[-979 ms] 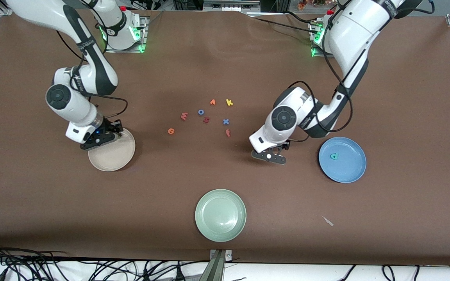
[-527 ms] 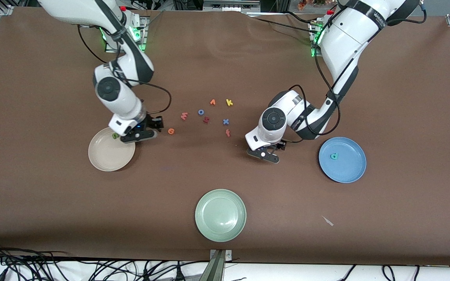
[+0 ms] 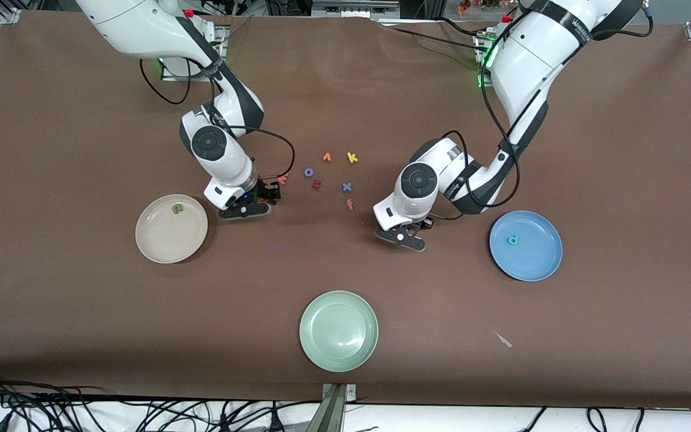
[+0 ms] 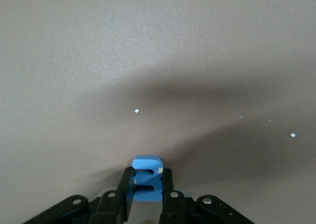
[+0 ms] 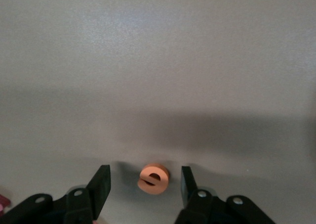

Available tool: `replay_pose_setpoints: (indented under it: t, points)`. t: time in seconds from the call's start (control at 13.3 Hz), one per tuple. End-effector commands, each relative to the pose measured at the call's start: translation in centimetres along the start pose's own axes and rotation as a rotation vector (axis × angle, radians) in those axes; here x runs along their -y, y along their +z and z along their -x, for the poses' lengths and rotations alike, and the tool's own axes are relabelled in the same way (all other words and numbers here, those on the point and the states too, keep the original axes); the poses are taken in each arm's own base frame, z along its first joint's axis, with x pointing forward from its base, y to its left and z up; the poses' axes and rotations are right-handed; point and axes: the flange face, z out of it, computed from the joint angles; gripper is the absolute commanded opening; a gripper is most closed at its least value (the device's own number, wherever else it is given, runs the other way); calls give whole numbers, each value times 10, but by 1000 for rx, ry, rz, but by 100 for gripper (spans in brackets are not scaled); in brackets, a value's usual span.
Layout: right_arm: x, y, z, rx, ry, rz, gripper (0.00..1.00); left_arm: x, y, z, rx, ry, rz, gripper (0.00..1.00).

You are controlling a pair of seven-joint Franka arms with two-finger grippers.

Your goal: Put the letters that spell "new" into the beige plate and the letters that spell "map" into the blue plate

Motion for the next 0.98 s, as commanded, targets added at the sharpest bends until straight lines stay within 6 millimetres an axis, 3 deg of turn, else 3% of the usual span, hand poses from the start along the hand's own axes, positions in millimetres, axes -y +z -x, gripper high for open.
replay_pose_setpoints:
  t: [0.0, 0.15, 0.23, 0.3, 0.45, 0.53, 0.68, 0.75, 0.9]
  points:
    - [1, 9, -2, -10, 12, 2, 65, 12, -13, -2, -7, 6, -45, 2]
    - [0, 20, 1, -6, 38, -3, 61, 25, -37, -4, -1, 22, -70, 0]
    - [0, 23, 3, -6, 40, -2, 56, 51, -51, -7, 1, 36, -77, 0]
    - [-1, 24, 6, -1, 39, 0, 46, 76, -66, -7, 14, 62, -85, 0]
    - [-3, 23, 11, 5, 35, 7, 15, 117, -86, 1, 80, 118, -108, 0]
    - [-3, 14, 11, -3, 26, 10, 6, 137, -92, 7, 116, 147, -117, 0]
    - [-12, -7, 5, -6, 1, 35, 3, 181, -96, 24, 154, 200, -119, 0]
    - [-26, -23, -1, 12, -34, 64, 3, 205, -88, 33, 174, 206, -110, 0]
    - [-70, -51, -22, 22, -133, 96, 3, 230, -77, 47, 165, 223, -107, 0]
